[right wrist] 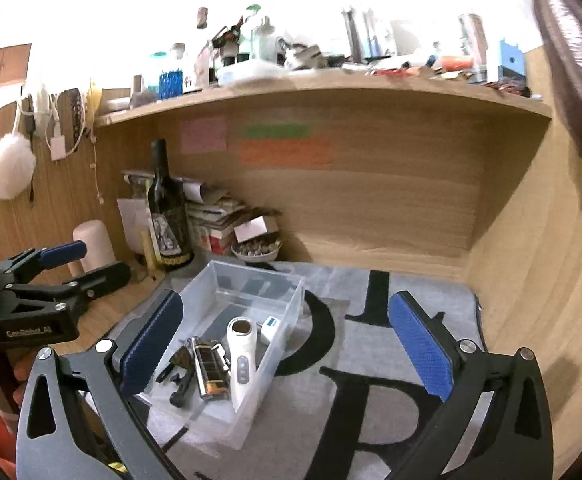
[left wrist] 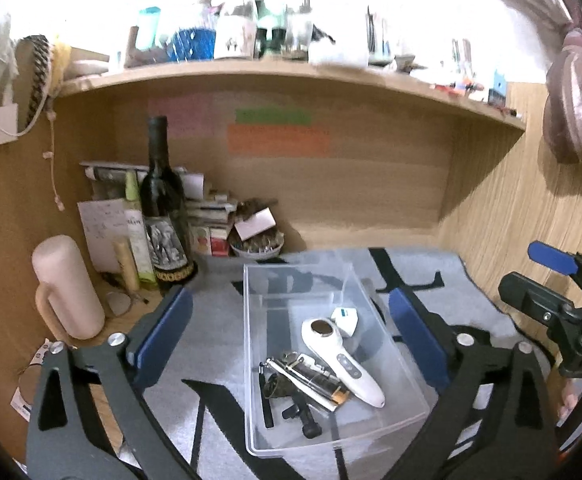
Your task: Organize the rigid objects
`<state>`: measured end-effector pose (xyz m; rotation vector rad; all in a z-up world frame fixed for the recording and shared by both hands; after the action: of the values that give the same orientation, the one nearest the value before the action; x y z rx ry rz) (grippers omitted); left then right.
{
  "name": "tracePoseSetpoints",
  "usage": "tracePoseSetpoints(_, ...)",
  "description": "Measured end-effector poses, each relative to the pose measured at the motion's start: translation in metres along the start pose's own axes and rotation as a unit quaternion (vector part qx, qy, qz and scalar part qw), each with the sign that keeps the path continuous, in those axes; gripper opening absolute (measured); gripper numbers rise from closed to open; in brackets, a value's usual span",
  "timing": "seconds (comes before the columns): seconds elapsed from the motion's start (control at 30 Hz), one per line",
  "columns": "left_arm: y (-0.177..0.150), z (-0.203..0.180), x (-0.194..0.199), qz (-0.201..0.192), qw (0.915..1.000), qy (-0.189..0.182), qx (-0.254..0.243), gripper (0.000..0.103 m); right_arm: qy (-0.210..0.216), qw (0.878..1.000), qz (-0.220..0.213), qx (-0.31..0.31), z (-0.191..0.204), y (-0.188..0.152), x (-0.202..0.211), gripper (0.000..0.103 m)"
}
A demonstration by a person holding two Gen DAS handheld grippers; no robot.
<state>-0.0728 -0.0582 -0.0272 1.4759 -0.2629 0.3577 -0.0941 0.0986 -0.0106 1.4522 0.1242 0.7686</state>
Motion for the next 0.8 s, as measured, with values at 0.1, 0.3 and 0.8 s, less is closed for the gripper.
tracePoseSetpoints(0.1,0.003,-0.002,0.010,-0.016,0.9999,0.001,-0.001,0.101,0.001,1.000,-0.010,-0.004,-0.001,0.001,0.009,0.103)
tracePoseSetpoints(0.3,0.007,-0.010,0.022,-0.035,0.9993,0.003,-0.015,0.102,-0.004,1.000,-0.029,-0.002,0.001,0.003,0.021,0.103)
tracePoseSetpoints(0.8,0.009,-0.017,0.019,-0.040,0.9988,-0.002,-0.029,0.102,-0.010,0.999,-0.029,-0.013,-0.003,0.002,0.022,0.103)
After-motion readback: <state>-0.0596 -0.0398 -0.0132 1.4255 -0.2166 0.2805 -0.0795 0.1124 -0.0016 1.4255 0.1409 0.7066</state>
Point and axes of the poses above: each gripper's, at about its wrist camera, not at the fingertips, and x roughly against the way its jaws point, z to its left, y to its top, the point moved 6 cm from there along -x, roughly the way its jaws point, and after that the axes turned 9 degrees about -x, right-handed, at the moved point
